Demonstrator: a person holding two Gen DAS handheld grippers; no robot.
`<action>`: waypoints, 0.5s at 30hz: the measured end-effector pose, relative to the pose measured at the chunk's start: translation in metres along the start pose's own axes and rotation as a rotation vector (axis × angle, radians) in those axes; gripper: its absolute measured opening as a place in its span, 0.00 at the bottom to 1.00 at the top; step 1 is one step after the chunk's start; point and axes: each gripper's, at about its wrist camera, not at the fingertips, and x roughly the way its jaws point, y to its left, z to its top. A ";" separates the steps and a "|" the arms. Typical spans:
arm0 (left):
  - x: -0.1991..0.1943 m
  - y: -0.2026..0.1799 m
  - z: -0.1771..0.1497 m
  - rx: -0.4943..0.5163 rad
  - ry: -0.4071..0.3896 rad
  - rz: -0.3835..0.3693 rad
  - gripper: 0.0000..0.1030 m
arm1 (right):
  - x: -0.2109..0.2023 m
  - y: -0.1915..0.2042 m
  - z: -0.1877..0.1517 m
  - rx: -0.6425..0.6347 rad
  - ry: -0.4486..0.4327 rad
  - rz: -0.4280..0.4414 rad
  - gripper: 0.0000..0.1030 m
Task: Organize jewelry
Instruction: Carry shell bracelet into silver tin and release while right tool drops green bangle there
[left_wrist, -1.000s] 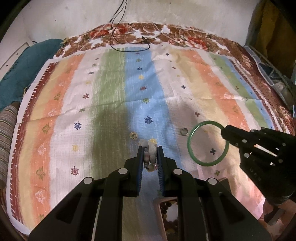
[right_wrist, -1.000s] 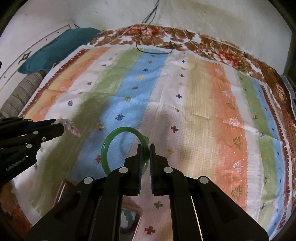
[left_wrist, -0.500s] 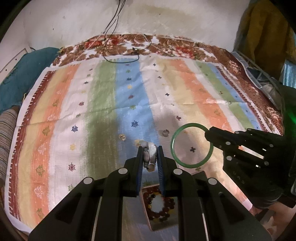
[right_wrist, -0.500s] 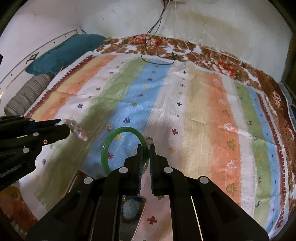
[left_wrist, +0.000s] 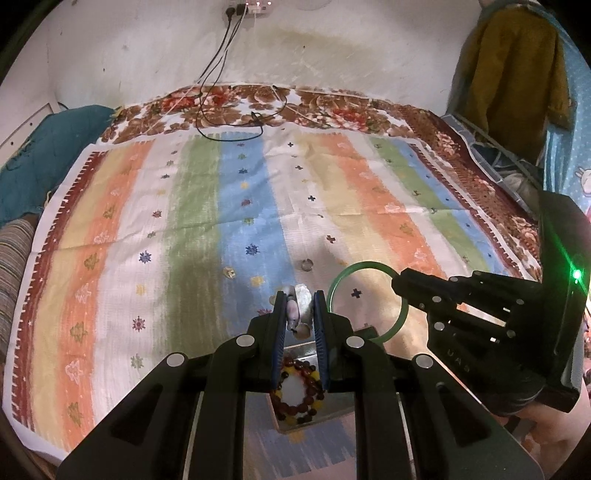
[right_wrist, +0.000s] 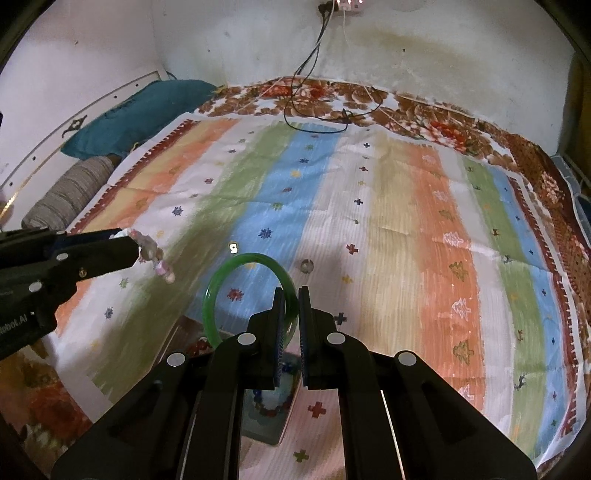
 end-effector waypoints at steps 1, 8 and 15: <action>-0.001 0.000 -0.001 -0.001 -0.001 -0.002 0.14 | -0.001 0.001 -0.002 0.000 0.000 0.000 0.08; -0.015 -0.011 -0.011 0.017 -0.018 -0.031 0.14 | -0.013 0.005 -0.016 -0.003 -0.003 0.004 0.08; -0.024 -0.020 -0.020 0.037 -0.030 -0.050 0.14 | -0.018 0.009 -0.025 -0.002 0.006 0.010 0.08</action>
